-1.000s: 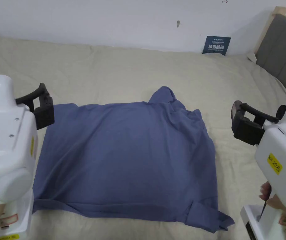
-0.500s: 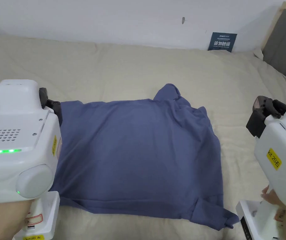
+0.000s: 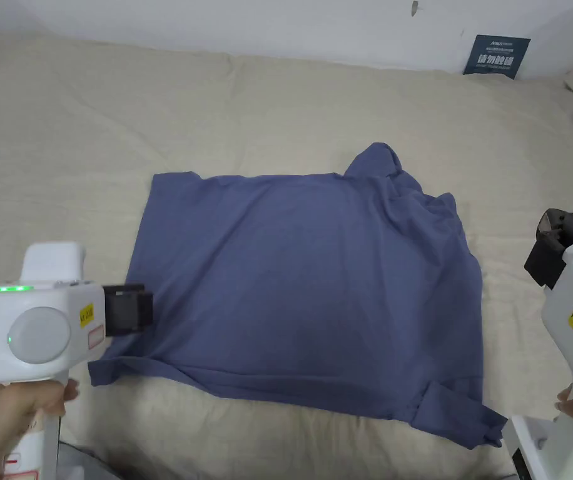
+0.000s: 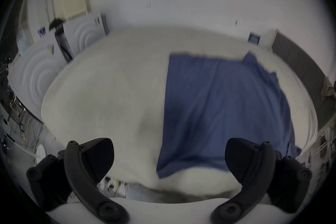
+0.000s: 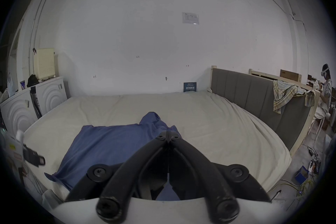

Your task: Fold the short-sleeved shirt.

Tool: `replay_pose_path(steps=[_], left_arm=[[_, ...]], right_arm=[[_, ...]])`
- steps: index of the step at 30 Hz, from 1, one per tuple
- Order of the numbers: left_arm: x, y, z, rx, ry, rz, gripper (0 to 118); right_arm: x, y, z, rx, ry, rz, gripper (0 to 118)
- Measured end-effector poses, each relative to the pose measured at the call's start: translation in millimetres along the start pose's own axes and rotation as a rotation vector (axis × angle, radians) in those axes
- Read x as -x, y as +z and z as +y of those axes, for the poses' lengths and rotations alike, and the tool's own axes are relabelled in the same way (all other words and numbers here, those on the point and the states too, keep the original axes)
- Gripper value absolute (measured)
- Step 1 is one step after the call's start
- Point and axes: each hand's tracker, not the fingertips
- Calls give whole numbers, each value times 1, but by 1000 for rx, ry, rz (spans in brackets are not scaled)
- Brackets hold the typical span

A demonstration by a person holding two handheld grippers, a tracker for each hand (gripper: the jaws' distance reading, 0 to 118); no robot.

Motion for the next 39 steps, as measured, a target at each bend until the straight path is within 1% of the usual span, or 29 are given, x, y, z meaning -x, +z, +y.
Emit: replay_pose_path(steps=[3, 5, 6, 7, 8, 9, 10, 11, 12, 13, 16, 18, 19, 21, 22, 24, 26, 28, 30, 31, 32, 34, 36, 37, 38, 39], left_arm=[[4, -24, -24, 125, -8, 15, 118], [4, -34, -35, 154, -1, 23, 118], [3, -36, -37, 146, -1, 16, 115], [1, -36, -40, 148, -1, 9, 105], [-1, -38, -41, 151, 0, 8, 90], [-2, -42, -40, 160, 2, 22, 70], [-3, -46, -40, 173, 1, 34, 39], [-4, -48, -41, 175, 5, 30, 22], [-3, -50, -42, 176, 22, 6, 14], [-2, -49, -43, 164, 52, -31, 9], [-2, -43, -44, 118, 78, -24, 6], [-1, -35, -42, 69, 92, -36, 6], [-3, -29, -43, 44, 93, -37, 6], [-3, -23, -41, 31, 93, -44, 6], [-4, -21, -40, 31, 92, -43, 6], [-6, -17, -40, 26, 90, -47, 6], [-7, -15, -41, 25, 88, -50, 6], [-8, -15, -41, 26, 87, -54, 6], [-8, -14, -41, 25, 89, -48, 6], [-8, -14, -42, 26, 92, -46, 6], [-8, -14, -42, 27, 96, -47, 6], [-8, -13, -42, 27, 100, -45, 6], [-9, -14, -42, 33, 98, -40, 6], [-9, -14, -43, 34, 97, -41, 6], [-10, -14, -43, 35, 95, -40, 6], [-10, -15, -43, 37, 94, -36, 6]], right_arm=[[1, -2, -5, 19, 8, -3, 0], [1, -4, -8, 37, 16, -7, 0], [0, -4, -9, 42, 17, -8, 0], [0, -5, -10, 47, 19, -11, 0], [-2, -6, -12, 52, 21, -14, 0], [-3, -7, -13, 56, 22, -17, 0], [-3, -7, -14, 60, 22, -20, 0], [-4, -7, -15, 64, 21, -23, 0], [-4, -7, -16, 67, 20, -25, 0], [-5, -7, -17, 69, 19, -28, 0], [-11, -7, -21, 98, 30, -36, 0], [-16, -11, -25, 175, 52, -28, 1], [-18, -13, -28, 226, 73, -22, 18], [-24, -15, -38, 308, 91, 2, 69], [-27, -17, -45, 376, 96, 23, 86], [-31, -19, -59, 444, 92, 29, 87], [-36, -25, -78, 557, 103, 34, 87], [-44, -33, -100, 663, 104, 54, 87], [-48, -43, -120, 785, 100, 29, 87], [-50, -48, -131, 851, 89, 32, 87], [-54, -51, -142, 887, 72, 37, 87], [-55, -57, -157, 929, 37, 12, 87], [-57, -61, -167, 982, 25, -6, 83], [-57, -62, -169, 979, 18, 7, 66], [-58, -60, -169, 971, 12, 13, 36], [-58, -60, -168, 961, -14, 26, 0]])
